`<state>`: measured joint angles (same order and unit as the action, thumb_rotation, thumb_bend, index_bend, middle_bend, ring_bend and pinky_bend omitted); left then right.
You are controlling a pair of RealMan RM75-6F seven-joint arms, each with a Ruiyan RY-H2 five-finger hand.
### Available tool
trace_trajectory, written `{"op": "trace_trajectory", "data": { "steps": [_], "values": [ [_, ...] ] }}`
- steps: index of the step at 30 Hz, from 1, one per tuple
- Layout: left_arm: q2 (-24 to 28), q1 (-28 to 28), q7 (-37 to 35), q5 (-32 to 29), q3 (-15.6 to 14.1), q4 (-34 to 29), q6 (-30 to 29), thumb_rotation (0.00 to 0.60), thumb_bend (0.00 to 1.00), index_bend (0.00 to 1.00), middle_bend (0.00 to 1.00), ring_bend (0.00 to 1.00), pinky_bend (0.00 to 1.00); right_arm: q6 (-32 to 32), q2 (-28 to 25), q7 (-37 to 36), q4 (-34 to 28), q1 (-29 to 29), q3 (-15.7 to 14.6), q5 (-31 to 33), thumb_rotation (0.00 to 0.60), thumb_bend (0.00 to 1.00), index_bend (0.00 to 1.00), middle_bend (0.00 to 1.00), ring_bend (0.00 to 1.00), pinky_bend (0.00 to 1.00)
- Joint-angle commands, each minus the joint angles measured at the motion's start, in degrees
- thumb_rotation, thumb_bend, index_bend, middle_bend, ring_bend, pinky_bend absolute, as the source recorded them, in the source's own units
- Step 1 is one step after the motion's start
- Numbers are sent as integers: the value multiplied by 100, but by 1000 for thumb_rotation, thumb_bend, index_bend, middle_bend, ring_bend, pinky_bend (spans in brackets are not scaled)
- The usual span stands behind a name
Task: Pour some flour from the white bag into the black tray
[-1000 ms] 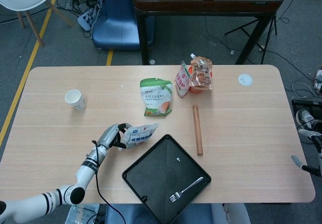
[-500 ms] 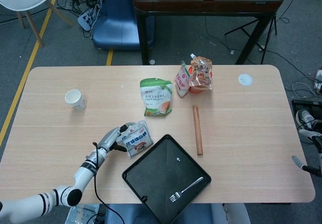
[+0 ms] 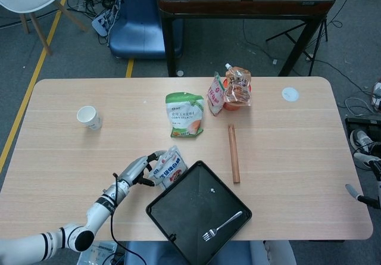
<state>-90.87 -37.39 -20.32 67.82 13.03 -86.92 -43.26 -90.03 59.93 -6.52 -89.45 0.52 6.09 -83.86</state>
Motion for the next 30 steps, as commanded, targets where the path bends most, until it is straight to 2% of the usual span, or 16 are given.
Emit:
{"op": "trace_trajectory", "data": {
  "steps": [1,18,30],
  "values": [
    [83,-22,-24,93,-23,-155,-8,600,311,164,245,189,442,-1,4,-7,6,2,2,4,600,158,278,341,194,200],
    [331,-15,22,327,-140,-640,-289,600,311,165,245,189,437,-4,44,-92,108,18,6,22,600,158,278,341,194,200],
    [909,88,-176,593,-140,-1281,-527,600,310,124,225,171,389,-11,51,-129,130,0,20,-8,600,158,278,341,194,200]
  ]
}}
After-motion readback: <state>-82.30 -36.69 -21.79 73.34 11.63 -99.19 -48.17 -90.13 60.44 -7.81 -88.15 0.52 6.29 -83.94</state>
